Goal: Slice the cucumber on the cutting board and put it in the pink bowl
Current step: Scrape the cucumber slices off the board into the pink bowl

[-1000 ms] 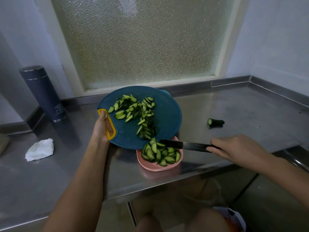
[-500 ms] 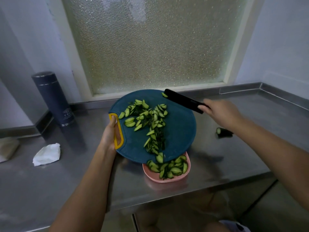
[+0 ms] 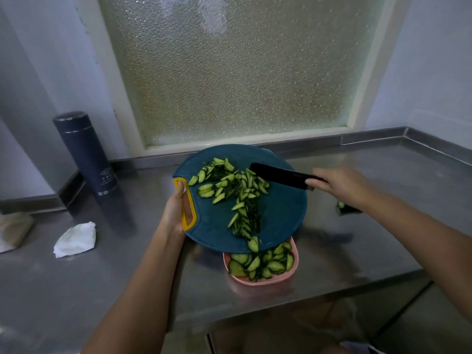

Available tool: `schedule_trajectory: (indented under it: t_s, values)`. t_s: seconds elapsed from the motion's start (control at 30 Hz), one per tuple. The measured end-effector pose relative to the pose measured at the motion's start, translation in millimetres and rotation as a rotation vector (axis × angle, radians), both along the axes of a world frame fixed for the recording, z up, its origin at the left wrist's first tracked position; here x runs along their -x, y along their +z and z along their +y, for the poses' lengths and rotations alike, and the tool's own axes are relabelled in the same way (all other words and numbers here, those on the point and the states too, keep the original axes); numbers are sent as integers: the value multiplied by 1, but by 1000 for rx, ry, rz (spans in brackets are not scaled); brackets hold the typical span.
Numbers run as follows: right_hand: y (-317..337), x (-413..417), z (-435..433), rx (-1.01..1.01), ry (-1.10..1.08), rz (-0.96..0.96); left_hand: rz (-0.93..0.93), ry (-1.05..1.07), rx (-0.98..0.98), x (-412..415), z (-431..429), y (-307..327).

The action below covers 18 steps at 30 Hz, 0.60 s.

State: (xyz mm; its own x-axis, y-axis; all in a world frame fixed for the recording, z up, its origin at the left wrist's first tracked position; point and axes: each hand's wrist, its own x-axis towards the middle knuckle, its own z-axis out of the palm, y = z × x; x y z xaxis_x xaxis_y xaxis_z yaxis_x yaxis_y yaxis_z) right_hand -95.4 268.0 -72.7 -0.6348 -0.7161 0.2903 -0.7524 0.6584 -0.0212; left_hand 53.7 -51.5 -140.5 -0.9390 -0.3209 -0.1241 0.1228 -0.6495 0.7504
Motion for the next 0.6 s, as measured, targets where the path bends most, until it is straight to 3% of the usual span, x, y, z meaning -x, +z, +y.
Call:
schedule_trajectory:
  t_s: [0.6]
  values:
    - [-28, -67, 48, -119, 2, 85, -46, 42, 61, 3, 3, -3]
